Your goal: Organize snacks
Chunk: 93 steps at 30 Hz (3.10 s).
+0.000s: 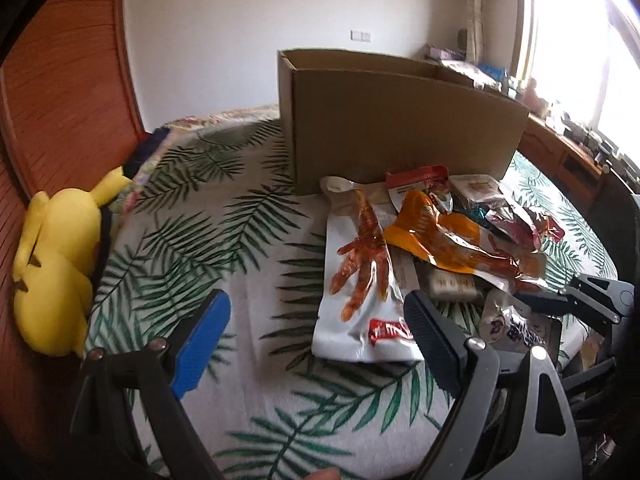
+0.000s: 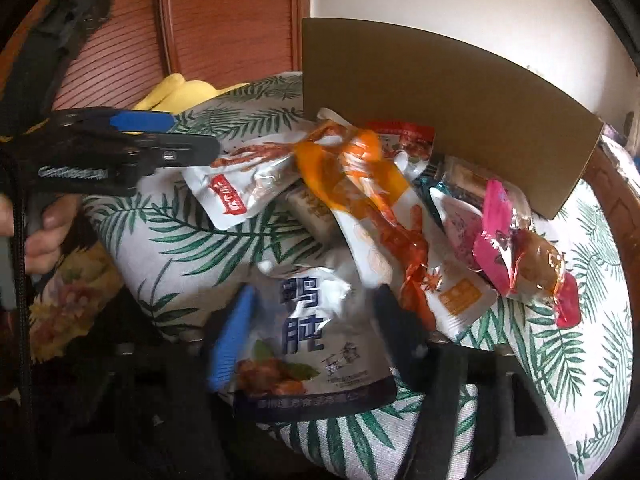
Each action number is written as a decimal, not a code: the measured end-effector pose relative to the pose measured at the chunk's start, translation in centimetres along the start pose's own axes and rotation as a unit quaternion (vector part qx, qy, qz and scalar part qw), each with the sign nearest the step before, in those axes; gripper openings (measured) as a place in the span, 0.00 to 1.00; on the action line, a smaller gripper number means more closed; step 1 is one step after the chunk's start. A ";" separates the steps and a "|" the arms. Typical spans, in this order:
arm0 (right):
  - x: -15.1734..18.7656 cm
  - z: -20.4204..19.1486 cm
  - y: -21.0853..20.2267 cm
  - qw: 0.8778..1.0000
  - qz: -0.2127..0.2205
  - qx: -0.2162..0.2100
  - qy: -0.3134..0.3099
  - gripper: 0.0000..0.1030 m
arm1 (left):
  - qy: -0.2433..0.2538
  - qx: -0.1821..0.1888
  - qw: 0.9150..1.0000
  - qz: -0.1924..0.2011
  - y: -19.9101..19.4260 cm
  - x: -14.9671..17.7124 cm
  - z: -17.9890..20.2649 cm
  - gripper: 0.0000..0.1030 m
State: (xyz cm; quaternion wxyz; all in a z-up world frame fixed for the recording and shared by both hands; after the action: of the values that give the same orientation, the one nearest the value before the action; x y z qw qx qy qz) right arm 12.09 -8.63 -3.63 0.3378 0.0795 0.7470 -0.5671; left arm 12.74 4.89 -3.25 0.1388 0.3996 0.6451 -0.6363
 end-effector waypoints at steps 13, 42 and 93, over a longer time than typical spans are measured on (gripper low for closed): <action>0.0 0.2 0.0 1.000 0.009 -0.006 0.003 0.55 | 0.035 0.034 0.997 -0.062 4.8 -3.3 1.1 0.87; -0.1 -0.4 0.5 1.000 0.006 -0.002 -0.002 0.56 | 0.041 0.089 0.990 -0.101 9.3 -4.8 -0.4 0.68; -3.8 -0.7 -5.2 0.996 0.078 -0.045 -0.001 0.04 | 0.009 0.103 0.994 0.022 -0.2 -1.9 -2.0 0.12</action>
State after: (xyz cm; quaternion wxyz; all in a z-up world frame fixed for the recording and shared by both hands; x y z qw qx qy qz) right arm 12.11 -8.79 2.85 0.3847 0.1218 0.7629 -0.5052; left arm 14.47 6.09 -1.52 0.1050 0.4319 0.5683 -0.6925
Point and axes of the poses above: each gripper's, at about its wrist camera, not at the fingertips, and y roughly the way its jaws point, z to its right, x to its underside, the point moved 1 cm from there along y, roughly the way its jaws point, and after that the axes turned 15 degrees about y, right-handed, at the moved point
